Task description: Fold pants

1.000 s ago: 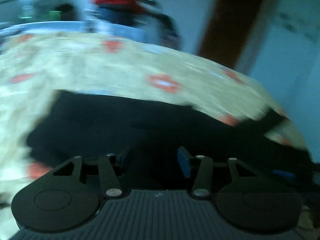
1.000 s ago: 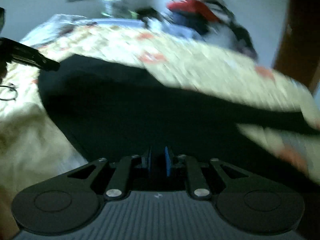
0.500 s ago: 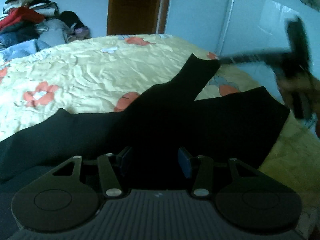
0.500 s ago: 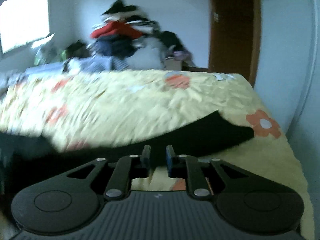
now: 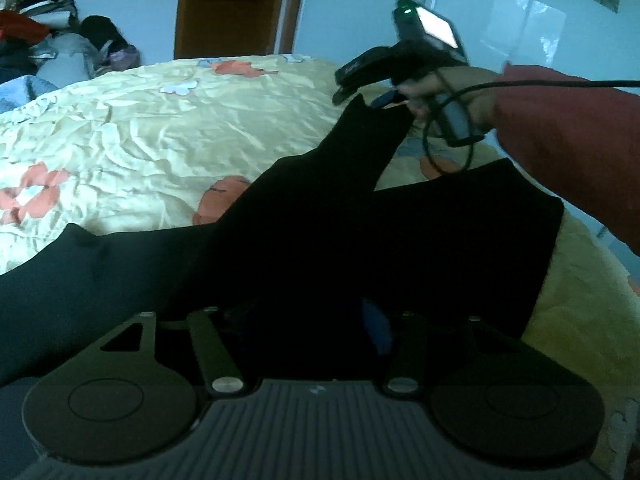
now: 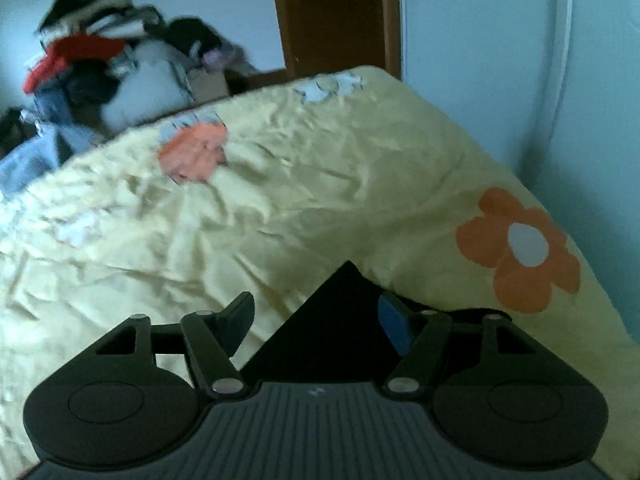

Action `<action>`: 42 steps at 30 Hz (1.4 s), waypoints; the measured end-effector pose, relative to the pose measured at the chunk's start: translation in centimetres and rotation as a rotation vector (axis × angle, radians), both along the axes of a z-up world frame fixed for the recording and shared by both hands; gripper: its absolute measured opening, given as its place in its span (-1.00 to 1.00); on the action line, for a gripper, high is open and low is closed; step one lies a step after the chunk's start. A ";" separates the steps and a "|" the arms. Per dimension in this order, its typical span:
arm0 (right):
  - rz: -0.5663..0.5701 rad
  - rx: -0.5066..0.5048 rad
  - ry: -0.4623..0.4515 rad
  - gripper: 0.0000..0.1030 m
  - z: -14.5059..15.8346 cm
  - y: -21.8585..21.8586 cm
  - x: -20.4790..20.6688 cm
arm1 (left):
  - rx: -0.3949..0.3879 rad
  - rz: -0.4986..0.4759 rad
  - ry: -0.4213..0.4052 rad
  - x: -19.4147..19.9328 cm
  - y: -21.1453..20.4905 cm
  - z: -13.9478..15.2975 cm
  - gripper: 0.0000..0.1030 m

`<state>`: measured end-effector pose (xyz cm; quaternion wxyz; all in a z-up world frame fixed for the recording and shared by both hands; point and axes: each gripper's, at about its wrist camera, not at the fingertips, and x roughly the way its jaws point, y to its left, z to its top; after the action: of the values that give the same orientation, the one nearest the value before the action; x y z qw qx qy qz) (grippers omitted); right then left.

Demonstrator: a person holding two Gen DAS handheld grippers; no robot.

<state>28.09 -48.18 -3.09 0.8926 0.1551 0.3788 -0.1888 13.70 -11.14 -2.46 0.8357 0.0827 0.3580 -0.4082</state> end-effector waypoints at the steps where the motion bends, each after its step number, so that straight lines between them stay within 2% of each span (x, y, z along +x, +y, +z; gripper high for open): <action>1: 0.008 -0.037 0.016 -0.32 -0.1 0.2 0.1 | -0.005 -0.009 0.003 0.1 0.0 0.0 0.26; 2: 0.024 -0.074 0.025 -0.69 -0.1 0.3 0.1 | -0.008 -0.013 0.002 0.1 -0.1 0.0 0.27; 5: 0.042 -0.052 -0.004 -0.88 0.5 -0.4 -0.8 | -0.017 -0.020 -0.007 0.4 -0.3 -0.2 0.26; 7: 0.034 -0.045 -0.057 -0.90 1.3 -0.7 -2.3 | -0.020 -0.021 -0.013 0.5 -0.5 -0.3 0.23; 10: 0.018 0.001 -0.169 -0.90 2.8 -1.4 -5.3 | -0.018 -0.019 -0.022 0.3 -0.6 -0.2 0.04; 15: 0.004 0.077 -0.353 -0.91 5.3 -2.4 -11.3 | -0.026 0.003 -0.016 0.5 -0.5 -0.2 0.03; 22: -0.046 0.205 -0.518 -0.91 6.5 -3.6 -19.6 | 0.009 0.015 -0.093 -0.2 -1.3 -0.3 0.09; 26: -0.099 0.286 -0.564 -0.91 4.9 -4.1 -24.1 | 0.043 0.000 -0.139 -0.7 -1.9 -0.5 0.16; 29: -0.155 0.306 -0.552 -0.90 3.2 -4.4 -26.2 | 0.067 -0.007 -0.170 -1.3 -2.2 -0.3 0.17; 32: -0.211 0.338 -0.540 -0.90 1.4 -4.9 -28.0 | 0.050 -0.026 -0.191 -2.2 -1.9 0.6 0.20; 34: -0.243 0.372 -0.526 -0.90 0.0 -5.4 -28.5 | 0.053 -0.057 -0.229 -3.0 -2.0 1.0 0.36; 38: -0.267 0.416 -0.531 -0.90 -1.2 -5.8 -28.6 | 0.159 -0.109 -0.357 -4.1 -3.1 0.3 0.41; 42: -0.242 0.426 -0.584 -0.90 -0.5 -5.8 -28.2 | 0.258 -0.087 -0.497 -4.7 -3.7 -0.5 0.40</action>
<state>-0.10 -53.94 -3.58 0.8818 0.4283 0.1182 -0.1579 9.02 -14.79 -2.93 0.8621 0.3014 0.1872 -0.3617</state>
